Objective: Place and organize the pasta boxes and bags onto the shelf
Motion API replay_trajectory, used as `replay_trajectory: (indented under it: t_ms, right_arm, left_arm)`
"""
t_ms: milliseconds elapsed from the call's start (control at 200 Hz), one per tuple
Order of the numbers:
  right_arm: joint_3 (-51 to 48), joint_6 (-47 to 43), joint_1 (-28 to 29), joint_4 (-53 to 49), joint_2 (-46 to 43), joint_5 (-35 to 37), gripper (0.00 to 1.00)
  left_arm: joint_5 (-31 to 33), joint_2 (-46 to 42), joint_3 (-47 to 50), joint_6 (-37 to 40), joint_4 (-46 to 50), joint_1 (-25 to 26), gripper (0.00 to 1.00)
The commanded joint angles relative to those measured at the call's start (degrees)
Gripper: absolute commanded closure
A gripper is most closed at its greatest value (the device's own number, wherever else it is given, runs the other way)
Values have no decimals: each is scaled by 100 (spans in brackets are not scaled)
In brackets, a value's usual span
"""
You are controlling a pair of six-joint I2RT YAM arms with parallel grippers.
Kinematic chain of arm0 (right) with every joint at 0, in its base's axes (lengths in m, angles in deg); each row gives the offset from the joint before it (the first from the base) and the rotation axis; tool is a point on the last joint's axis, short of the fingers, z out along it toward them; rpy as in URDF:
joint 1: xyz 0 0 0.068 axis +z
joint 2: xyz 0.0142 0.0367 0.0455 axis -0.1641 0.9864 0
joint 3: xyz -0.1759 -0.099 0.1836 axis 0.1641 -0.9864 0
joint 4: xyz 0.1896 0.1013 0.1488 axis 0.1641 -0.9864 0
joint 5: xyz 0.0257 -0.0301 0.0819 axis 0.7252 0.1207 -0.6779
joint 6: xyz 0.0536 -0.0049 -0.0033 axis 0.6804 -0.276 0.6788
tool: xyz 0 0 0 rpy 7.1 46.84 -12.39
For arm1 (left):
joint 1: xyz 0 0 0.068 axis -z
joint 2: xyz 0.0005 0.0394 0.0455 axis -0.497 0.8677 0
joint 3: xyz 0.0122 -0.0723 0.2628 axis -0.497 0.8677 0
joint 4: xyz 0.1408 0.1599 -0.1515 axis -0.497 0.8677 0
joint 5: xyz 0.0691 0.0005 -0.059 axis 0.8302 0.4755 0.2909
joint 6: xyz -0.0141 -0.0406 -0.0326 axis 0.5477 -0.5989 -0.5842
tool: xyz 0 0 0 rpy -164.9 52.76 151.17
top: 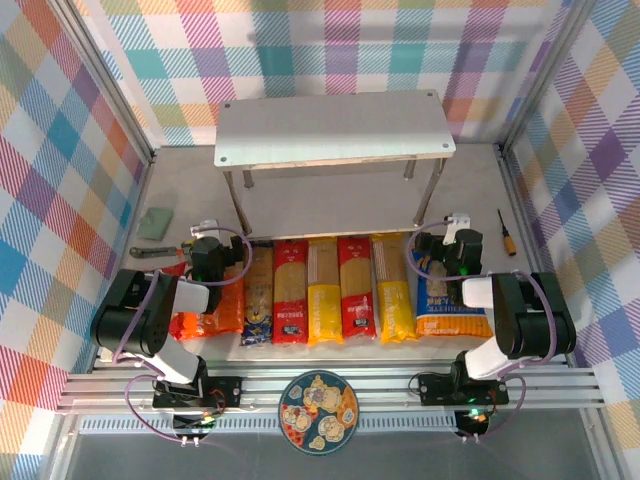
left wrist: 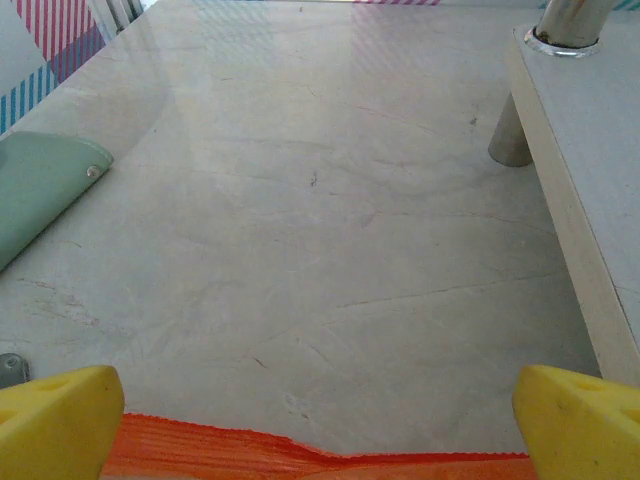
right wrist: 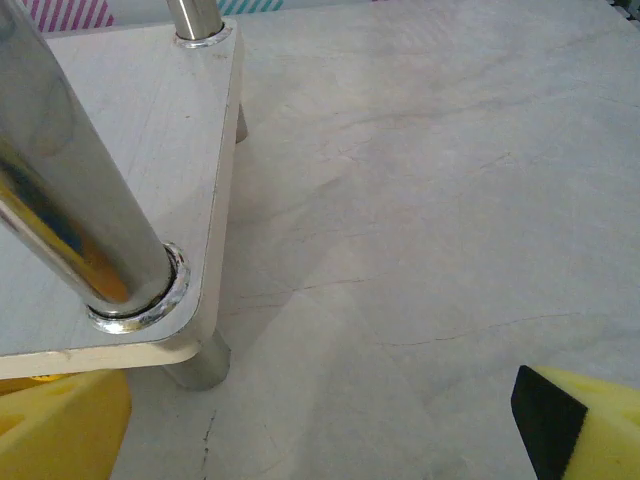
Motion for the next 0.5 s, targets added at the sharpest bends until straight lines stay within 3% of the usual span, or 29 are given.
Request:
replay_trajectory:
  t_ms: [0, 495]
  right_arm:
    - [107, -57, -46, 199, 56, -117, 1]
    - [121, -57, -52, 190, 65, -116, 1]
  left_arm:
    - [-147, 64, -97, 54, -257, -27, 0]
    - [-164, 64, -119, 56, -223, -31, 0]
